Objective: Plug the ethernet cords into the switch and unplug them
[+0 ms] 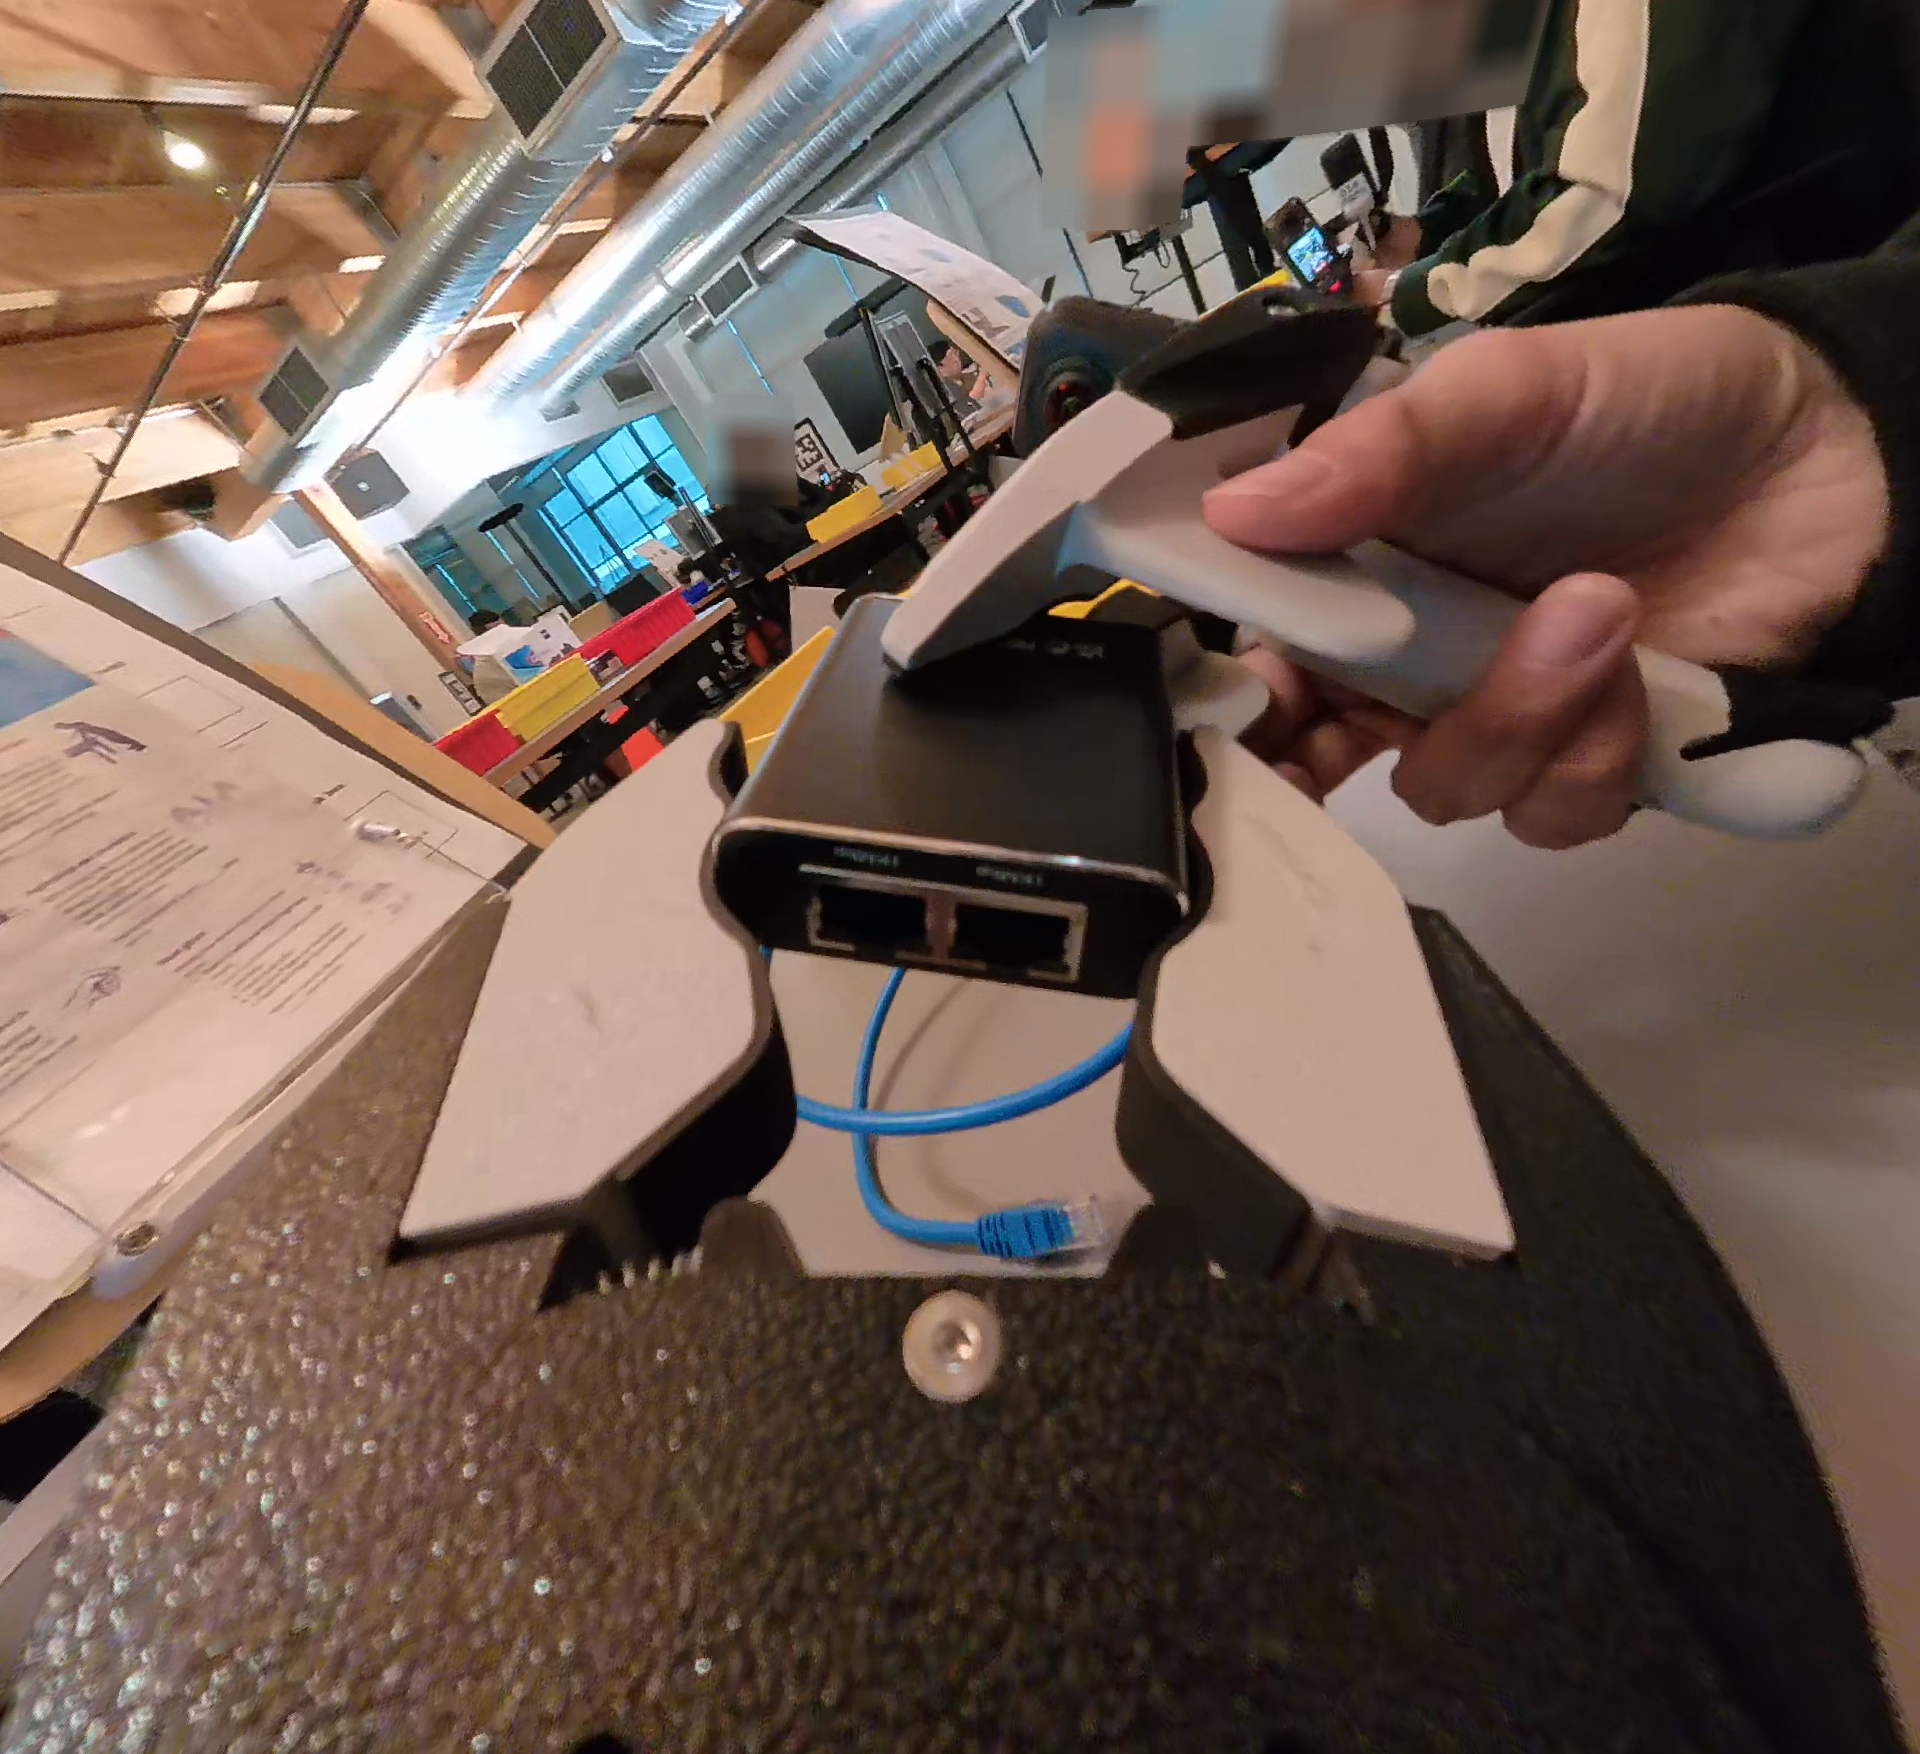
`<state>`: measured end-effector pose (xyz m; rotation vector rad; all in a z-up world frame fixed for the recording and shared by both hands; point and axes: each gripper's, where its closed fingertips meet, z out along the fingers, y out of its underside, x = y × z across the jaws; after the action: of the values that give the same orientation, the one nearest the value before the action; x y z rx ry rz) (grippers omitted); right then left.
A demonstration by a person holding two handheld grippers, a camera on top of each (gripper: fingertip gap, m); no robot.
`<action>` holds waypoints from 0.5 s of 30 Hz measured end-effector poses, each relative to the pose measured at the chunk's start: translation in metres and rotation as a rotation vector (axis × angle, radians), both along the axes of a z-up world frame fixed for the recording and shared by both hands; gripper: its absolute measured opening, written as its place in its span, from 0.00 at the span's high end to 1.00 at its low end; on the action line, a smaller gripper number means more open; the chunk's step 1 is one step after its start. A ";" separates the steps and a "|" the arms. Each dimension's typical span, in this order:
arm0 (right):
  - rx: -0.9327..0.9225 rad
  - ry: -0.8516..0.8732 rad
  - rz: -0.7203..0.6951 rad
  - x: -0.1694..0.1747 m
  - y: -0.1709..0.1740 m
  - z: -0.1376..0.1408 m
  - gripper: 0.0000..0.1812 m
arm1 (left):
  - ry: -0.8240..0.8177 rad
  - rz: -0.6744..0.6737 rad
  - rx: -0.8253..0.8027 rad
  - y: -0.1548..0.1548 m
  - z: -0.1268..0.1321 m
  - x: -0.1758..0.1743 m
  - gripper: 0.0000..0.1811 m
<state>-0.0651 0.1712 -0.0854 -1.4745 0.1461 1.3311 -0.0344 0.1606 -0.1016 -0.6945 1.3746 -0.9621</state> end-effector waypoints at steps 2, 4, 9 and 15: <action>0.000 -0.022 -0.004 0.002 0.000 0.000 0.86 | 0.013 0.003 0.000 0.000 0.000 0.001 0.58; 0.011 -0.028 -0.007 0.005 0.001 0.000 0.86 | 0.038 0.017 -0.019 0.000 -0.001 0.003 0.58; 0.038 -0.072 -0.026 0.008 0.001 -0.002 0.75 | 0.022 0.077 -0.105 0.014 -0.002 0.005 0.58; 0.028 0.019 -0.090 0.023 0.006 -0.005 0.78 | -0.055 0.084 -0.195 0.035 0.011 -0.010 0.59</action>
<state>-0.0419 0.1776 -0.0899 -1.4160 0.2031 1.2700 -0.0448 0.1954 -0.0904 -0.8595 1.2043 -1.0493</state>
